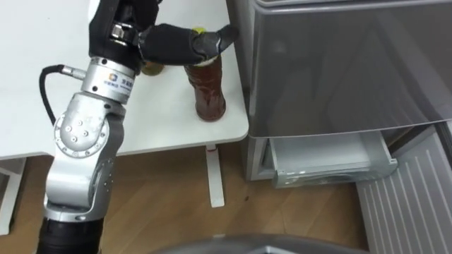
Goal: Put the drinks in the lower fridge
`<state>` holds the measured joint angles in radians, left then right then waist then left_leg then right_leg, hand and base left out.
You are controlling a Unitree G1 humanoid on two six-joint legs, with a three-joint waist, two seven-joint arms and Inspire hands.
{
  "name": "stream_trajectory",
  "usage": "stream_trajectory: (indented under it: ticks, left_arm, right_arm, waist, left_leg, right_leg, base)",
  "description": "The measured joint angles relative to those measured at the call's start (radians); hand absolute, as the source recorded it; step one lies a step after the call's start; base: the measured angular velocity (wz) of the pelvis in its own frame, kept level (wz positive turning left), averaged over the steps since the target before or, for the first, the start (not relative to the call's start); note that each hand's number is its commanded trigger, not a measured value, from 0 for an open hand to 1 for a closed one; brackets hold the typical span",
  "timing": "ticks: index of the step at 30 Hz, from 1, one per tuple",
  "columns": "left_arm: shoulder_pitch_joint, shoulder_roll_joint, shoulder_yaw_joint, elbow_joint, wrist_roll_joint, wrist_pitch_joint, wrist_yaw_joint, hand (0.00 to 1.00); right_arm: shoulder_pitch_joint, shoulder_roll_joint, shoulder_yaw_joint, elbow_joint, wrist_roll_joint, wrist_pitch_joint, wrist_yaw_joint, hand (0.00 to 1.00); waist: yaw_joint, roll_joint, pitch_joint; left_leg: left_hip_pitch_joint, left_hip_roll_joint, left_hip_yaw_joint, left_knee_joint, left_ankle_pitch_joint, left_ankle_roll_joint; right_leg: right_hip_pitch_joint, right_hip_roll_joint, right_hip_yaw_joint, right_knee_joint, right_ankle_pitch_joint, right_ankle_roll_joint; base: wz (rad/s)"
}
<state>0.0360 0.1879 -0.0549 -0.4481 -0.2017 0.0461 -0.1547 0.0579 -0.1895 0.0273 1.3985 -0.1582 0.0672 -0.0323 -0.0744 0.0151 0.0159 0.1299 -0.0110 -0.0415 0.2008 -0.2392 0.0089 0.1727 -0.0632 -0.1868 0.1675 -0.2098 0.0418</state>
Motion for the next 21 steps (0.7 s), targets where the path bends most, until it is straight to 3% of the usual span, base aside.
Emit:
stream_trajectory:
  ticks: [7, 21]
  left_arm:
    - [0.000, 0.000, 0.000, 0.000, 0.001, 0.035, -0.050, 0.00]
    - [0.047, 0.001, -0.001, 0.059, 0.000, 0.055, -0.053, 0.00]
  right_arm:
    - [0.000, 0.000, 0.000, -0.001, -0.006, 0.021, 0.017, 0.00]
    - [0.002, -0.003, 0.003, -0.006, -0.005, 0.021, 0.023, 0.00]
  waist:
    - [0.001, 0.006, -0.0038]
    - [0.001, 0.003, -0.0088]
  left_leg:
    - [0.002, 0.001, 0.014, -0.002, 0.000, 0.000]
    - [0.003, 0.002, 0.030, 0.001, 0.000, 0.000]
  right_leg:
    - [-0.001, 0.000, 0.008, 0.001, 0.000, 0.000]
    - [0.000, 0.000, 0.009, 0.004, 0.000, 0.000]
  base:
    - [-0.01]
    - [0.00]
